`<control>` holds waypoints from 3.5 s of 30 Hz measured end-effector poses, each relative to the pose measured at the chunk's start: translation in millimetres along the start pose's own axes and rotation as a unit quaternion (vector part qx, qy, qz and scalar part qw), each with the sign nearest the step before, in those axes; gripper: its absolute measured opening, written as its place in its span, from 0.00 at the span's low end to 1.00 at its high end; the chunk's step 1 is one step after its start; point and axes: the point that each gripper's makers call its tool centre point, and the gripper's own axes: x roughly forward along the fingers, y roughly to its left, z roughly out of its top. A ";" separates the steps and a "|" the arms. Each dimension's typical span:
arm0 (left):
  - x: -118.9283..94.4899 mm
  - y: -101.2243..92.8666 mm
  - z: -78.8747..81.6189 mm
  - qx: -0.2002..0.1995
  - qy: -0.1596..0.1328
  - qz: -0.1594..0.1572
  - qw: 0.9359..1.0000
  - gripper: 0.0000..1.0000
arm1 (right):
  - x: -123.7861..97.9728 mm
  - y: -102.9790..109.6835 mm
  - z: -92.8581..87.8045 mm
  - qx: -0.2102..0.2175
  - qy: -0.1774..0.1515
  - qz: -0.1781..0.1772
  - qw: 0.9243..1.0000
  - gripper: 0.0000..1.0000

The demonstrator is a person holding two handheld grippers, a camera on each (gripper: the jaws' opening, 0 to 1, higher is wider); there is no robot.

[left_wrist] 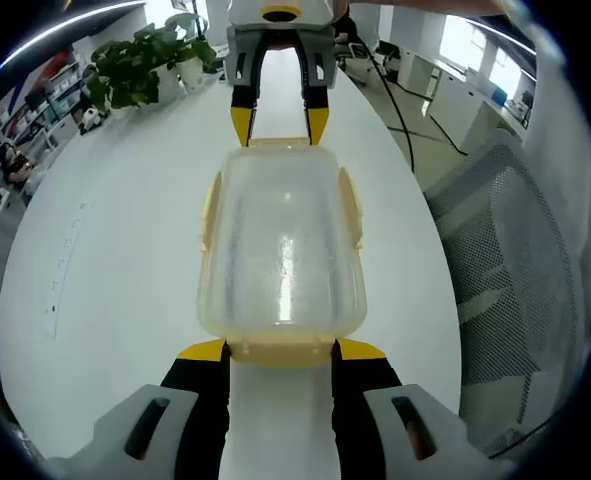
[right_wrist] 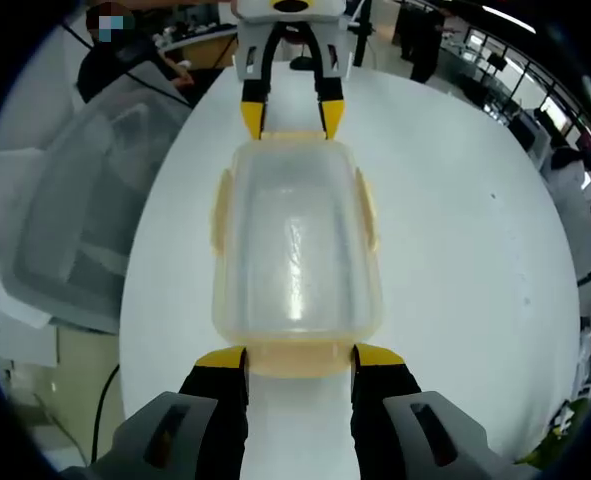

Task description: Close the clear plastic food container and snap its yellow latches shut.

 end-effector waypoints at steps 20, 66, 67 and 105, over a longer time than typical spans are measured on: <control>1.9 0.4 -1.8 0.024 -0.005 0.009 1.000 0.44 | 2.4 2.6 -2.8 -0.008 0.009 -0.005 1.000 0.40; -32.1 12.8 2.3 -0.369 -0.059 0.128 0.919 0.46 | -20.6 -0.8 21.4 0.370 -0.034 -0.071 0.926 0.42; -30.8 9.4 4.6 -0.395 -0.065 0.119 0.909 0.46 | -20.3 -0.4 19.3 0.380 -0.029 -0.072 0.922 0.42; 3.5 0.2 11.9 -0.494 -0.065 0.073 0.864 0.31 | -5.0 0.2 13.6 0.548 -0.075 -0.073 0.830 0.26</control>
